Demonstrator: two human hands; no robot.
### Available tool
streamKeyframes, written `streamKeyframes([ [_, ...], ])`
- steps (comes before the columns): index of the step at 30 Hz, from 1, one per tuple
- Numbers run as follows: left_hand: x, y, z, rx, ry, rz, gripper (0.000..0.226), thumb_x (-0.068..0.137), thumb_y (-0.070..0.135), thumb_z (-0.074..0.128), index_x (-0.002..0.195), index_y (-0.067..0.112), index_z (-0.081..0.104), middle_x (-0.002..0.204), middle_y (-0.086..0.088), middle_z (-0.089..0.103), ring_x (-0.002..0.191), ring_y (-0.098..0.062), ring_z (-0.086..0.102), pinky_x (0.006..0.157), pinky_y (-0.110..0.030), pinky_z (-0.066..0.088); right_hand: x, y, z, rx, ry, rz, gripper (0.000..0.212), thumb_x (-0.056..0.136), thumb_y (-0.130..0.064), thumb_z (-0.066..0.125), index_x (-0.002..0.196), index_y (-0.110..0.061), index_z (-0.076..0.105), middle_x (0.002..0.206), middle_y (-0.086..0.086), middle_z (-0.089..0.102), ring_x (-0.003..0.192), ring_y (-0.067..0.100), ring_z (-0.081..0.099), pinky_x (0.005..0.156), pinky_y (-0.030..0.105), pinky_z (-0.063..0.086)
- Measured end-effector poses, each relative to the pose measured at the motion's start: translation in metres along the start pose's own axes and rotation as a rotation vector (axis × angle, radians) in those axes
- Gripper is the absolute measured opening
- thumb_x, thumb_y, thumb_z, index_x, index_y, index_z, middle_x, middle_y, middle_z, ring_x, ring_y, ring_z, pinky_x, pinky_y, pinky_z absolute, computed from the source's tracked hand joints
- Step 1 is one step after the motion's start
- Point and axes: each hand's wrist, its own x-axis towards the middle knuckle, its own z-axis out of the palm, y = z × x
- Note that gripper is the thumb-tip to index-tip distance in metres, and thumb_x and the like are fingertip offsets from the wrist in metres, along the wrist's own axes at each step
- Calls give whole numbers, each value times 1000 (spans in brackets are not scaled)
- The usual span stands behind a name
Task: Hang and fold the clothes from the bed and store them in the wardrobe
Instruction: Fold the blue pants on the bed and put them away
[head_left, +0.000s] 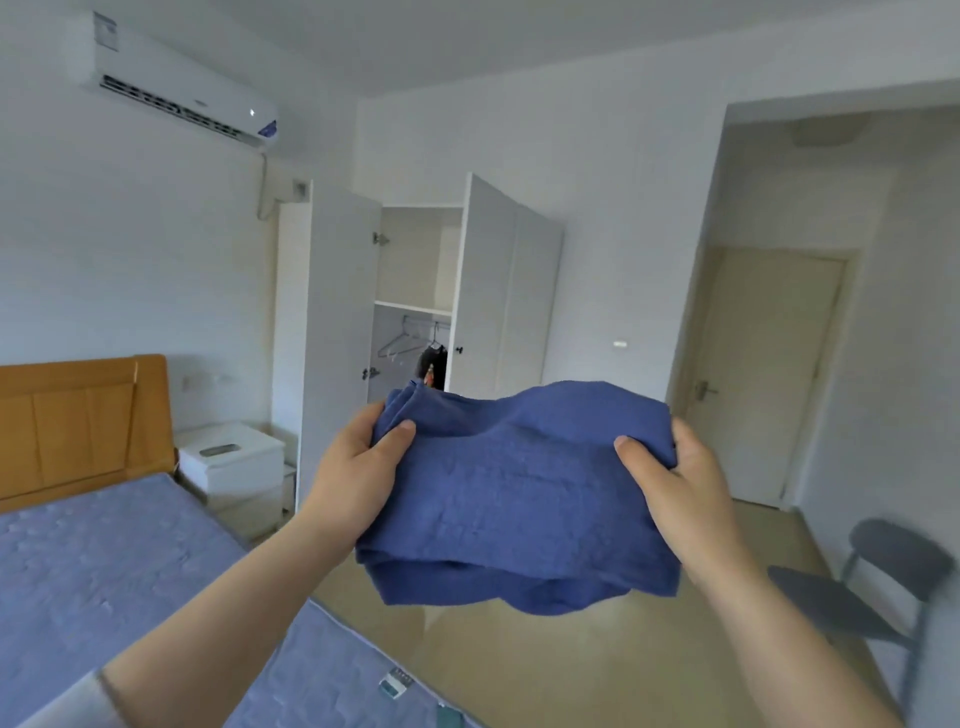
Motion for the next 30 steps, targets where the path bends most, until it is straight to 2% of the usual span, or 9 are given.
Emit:
streamKeyframes([
  [5, 43, -26, 76, -30, -62, -5, 20, 96, 27, 54, 97, 44, 65, 93, 15, 72, 93, -9, 66, 80, -32, 52, 45, 44, -40, -48, 55, 14, 11, 89, -23, 62, 95, -33, 63, 87, -21, 69, 79, -3, 64, 68, 24, 45],
  [10, 92, -50, 136, -65, -134, 32, 31, 97, 25, 52, 84, 50, 65, 89, 19, 71, 82, 0, 66, 71, -24, 47, 94, 84, -60, -109, 97, 22, 15, 89, -28, 62, 98, -40, 60, 92, -30, 66, 84, -10, 61, 69, 20, 44],
  [14, 141, -70, 177, -108, -183, 46, 18, 97, 23, 51, 102, 33, 65, 95, 9, 72, 90, -9, 67, 73, -21, 49, 138, 115, -64, -163, 149, 26, 17, 89, -29, 62, 104, -38, 61, 94, -27, 66, 84, -8, 62, 72, 23, 46],
  [17, 175, -87, 213, -125, -212, 52, 18, 98, 22, 51, 109, 28, 63, 98, 8, 71, 91, -7, 66, 72, -18, 48, 171, 140, -69, -220, 181, 36, 21, 89, -29, 62, 108, -37, 59, 94, -29, 66, 85, -12, 60, 70, 19, 44],
  [20, 204, -105, 248, -151, -243, 36, 17, 98, 22, 52, 103, 33, 64, 90, 15, 71, 81, 1, 65, 63, -12, 46, 202, 169, -80, -255, 200, 53, 23, 89, -30, 62, 110, -38, 57, 94, -30, 65, 86, -14, 59, 71, 18, 43],
  [25, 248, -136, 314, -147, -280, -2, 16, 97, 27, 52, 99, 38, 64, 91, 16, 71, 84, -4, 67, 75, -26, 49, 256, 224, -104, -290, 212, 63, 24, 89, -30, 62, 113, -33, 59, 100, -19, 68, 93, 2, 63, 77, 25, 48],
  [30, 286, -163, 389, -114, -251, 10, 15, 97, 30, 52, 99, 41, 63, 90, 21, 70, 80, 2, 65, 72, -24, 47, 319, 284, -138, -243, 195, 51, 25, 89, -30, 62, 113, -35, 58, 103, -19, 67, 94, 0, 62, 75, 22, 46],
])
